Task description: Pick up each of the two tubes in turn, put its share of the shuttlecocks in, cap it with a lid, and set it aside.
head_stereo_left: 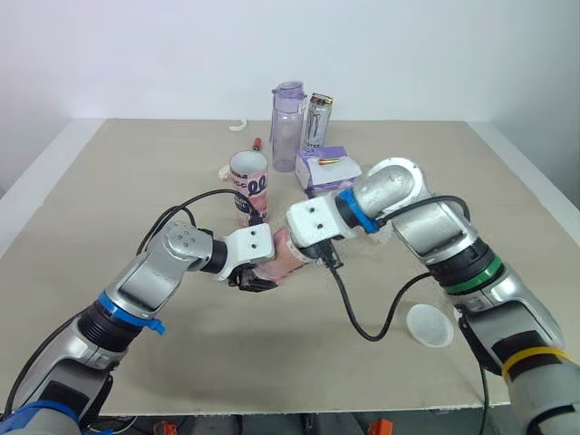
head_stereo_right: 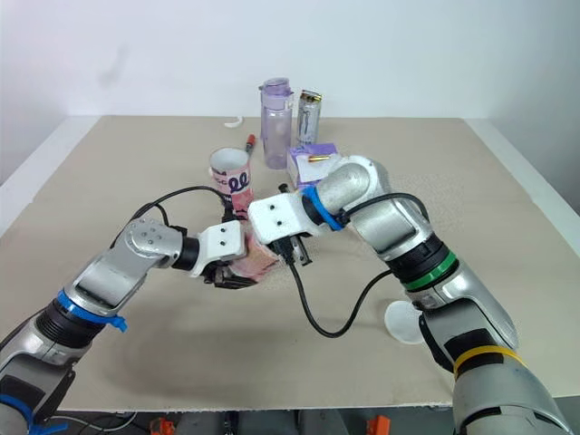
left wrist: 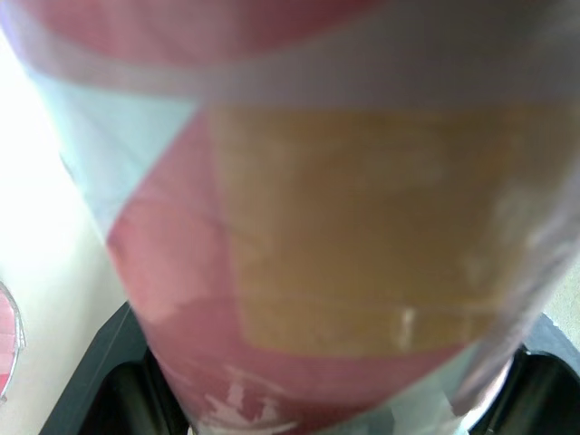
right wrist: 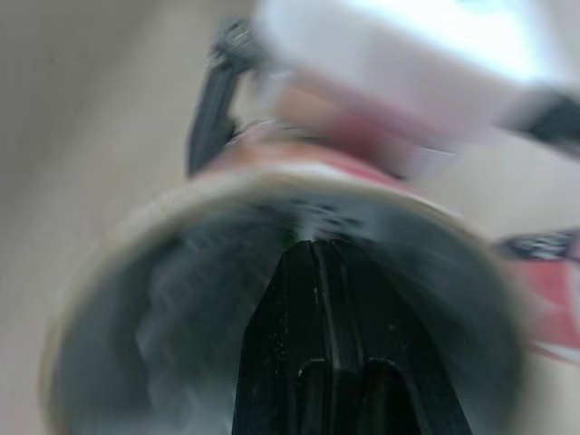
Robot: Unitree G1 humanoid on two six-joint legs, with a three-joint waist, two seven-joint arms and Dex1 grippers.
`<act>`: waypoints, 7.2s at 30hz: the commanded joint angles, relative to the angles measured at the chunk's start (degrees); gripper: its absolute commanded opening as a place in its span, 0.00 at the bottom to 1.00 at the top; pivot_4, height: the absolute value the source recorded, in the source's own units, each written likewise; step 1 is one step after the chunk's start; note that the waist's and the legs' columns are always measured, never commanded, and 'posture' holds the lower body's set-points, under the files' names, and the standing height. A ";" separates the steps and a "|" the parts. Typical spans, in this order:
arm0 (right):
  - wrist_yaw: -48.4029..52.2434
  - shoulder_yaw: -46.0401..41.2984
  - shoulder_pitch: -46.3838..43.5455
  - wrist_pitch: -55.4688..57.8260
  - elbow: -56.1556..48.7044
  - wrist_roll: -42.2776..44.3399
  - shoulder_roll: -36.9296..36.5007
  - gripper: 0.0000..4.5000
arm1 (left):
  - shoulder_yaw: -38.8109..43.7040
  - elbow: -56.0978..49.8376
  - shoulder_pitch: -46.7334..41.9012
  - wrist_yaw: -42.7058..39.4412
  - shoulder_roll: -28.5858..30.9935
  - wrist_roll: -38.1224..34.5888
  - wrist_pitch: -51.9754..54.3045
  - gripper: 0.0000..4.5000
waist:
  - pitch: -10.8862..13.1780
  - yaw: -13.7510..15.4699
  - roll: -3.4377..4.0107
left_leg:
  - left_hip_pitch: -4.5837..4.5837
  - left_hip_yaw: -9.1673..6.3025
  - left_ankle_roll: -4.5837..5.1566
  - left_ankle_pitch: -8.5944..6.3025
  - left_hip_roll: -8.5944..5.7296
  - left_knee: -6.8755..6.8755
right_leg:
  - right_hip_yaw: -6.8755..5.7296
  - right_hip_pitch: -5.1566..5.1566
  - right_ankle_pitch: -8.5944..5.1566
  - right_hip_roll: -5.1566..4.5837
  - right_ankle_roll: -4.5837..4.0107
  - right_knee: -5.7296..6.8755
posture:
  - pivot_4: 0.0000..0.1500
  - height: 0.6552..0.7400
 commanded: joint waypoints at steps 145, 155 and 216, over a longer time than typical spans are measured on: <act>8.65 -10.09 -4.42 16.48 -15.15 20.00 -18.43 0.01 | 1.70 28.07 7.14 -6.28 -17.87 -5.64 -31.71 0.74 | -0.08 0.57 0.08 | -0.43 0.25 -0.06 -0.10 -0.34 0.15 | 0.31 -0.21 -0.02 -0.41 0.52 -0.30 | 1.00 1.00; 8.95 -6.90 -4.77 8.78 -9.92 14.04 -14.50 0.01 | 1.71 26.61 7.34 -6.26 -17.36 -5.66 -29.65 0.74 | -0.09 0.55 0.06 | -0.45 0.29 -0.06 -0.10 -0.31 0.15 | 0.32 -0.28 0.02 -0.36 0.48 -0.26 | 1.00 1.00; 10.72 -6.91 -6.59 8.88 -8.99 14.44 -10.99 0.01 | 1.70 26.37 8.42 -5.08 -16.84 -5.28 -29.58 0.74 | -0.09 0.52 0.05 | -0.47 0.37 -0.06 -0.10 -0.29 0.10 | 0.38 -0.43 0.03 -0.38 0.43 -0.27 | 1.00 1.00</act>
